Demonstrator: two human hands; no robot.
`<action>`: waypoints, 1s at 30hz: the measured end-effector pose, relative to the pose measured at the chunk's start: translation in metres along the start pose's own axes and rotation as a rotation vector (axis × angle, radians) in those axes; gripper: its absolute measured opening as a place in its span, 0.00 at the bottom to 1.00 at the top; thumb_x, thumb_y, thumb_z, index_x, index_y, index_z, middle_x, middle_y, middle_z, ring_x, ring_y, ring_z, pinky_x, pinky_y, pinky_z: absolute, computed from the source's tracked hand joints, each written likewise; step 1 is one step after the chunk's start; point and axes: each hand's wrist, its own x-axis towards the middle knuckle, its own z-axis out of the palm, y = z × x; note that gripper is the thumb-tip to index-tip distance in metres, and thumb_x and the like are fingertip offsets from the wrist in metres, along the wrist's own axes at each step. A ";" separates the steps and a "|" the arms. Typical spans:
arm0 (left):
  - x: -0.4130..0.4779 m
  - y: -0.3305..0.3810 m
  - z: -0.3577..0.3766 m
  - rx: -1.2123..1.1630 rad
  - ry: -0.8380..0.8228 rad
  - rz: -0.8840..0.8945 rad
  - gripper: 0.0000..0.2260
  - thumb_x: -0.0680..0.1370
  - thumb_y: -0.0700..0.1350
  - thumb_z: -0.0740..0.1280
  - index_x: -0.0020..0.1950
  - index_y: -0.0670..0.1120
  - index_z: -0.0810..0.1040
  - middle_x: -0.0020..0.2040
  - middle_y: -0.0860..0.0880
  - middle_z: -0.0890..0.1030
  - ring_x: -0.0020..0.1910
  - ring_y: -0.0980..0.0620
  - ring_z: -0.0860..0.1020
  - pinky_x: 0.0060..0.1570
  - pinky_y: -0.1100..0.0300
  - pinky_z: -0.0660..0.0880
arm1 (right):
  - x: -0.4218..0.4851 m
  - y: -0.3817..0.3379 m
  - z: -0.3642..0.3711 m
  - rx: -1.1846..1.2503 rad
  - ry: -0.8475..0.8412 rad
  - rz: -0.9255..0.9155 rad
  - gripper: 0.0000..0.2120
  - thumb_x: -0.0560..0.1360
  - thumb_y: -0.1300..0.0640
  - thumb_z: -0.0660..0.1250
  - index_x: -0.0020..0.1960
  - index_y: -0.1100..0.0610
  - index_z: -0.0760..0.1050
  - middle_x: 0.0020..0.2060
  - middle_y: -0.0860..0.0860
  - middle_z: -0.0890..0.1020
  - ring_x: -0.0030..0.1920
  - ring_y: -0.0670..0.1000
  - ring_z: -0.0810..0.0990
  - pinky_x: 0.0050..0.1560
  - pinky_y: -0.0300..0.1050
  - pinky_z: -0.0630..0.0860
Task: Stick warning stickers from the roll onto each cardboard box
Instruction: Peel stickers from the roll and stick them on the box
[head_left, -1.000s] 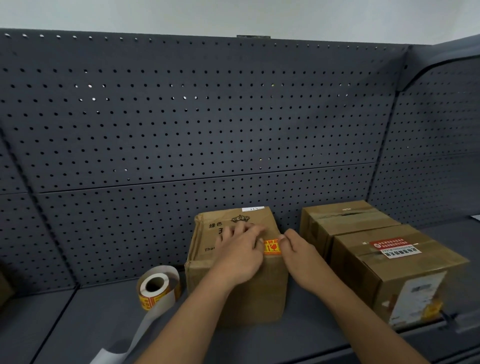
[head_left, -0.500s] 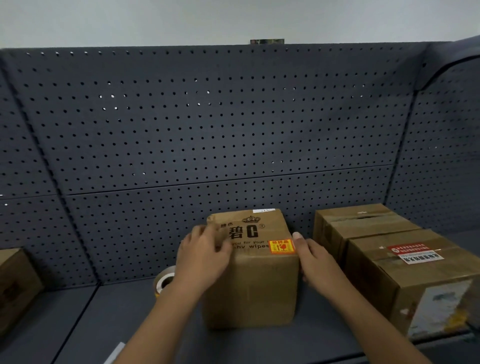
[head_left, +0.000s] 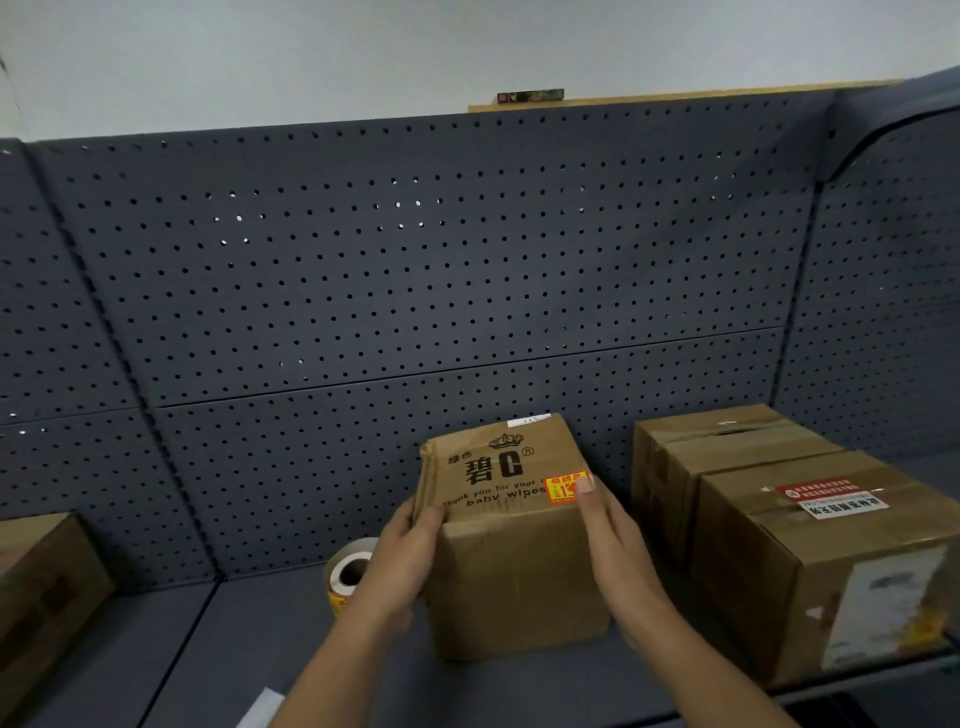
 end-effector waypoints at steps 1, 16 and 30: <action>-0.002 -0.002 0.002 -0.022 -0.007 0.001 0.11 0.85 0.53 0.62 0.68 0.57 0.73 0.55 0.56 0.79 0.53 0.53 0.77 0.50 0.52 0.76 | 0.000 -0.006 0.000 -0.013 0.029 -0.023 0.18 0.82 0.35 0.53 0.68 0.35 0.72 0.57 0.34 0.79 0.55 0.32 0.77 0.55 0.32 0.72; 0.015 -0.072 0.029 0.030 0.027 -0.198 0.12 0.86 0.43 0.59 0.61 0.42 0.81 0.53 0.46 0.83 0.54 0.47 0.80 0.56 0.49 0.80 | 0.006 -0.047 0.044 -1.124 0.186 -0.542 0.30 0.82 0.36 0.50 0.73 0.51 0.77 0.67 0.53 0.81 0.67 0.56 0.78 0.66 0.56 0.73; 0.008 -0.063 0.002 -0.113 -0.025 -0.071 0.20 0.84 0.62 0.57 0.63 0.54 0.82 0.60 0.48 0.86 0.61 0.48 0.82 0.62 0.46 0.79 | -0.011 -0.036 0.084 -1.184 -0.056 -0.583 0.38 0.80 0.27 0.49 0.73 0.53 0.75 0.73 0.55 0.77 0.74 0.57 0.73 0.74 0.57 0.68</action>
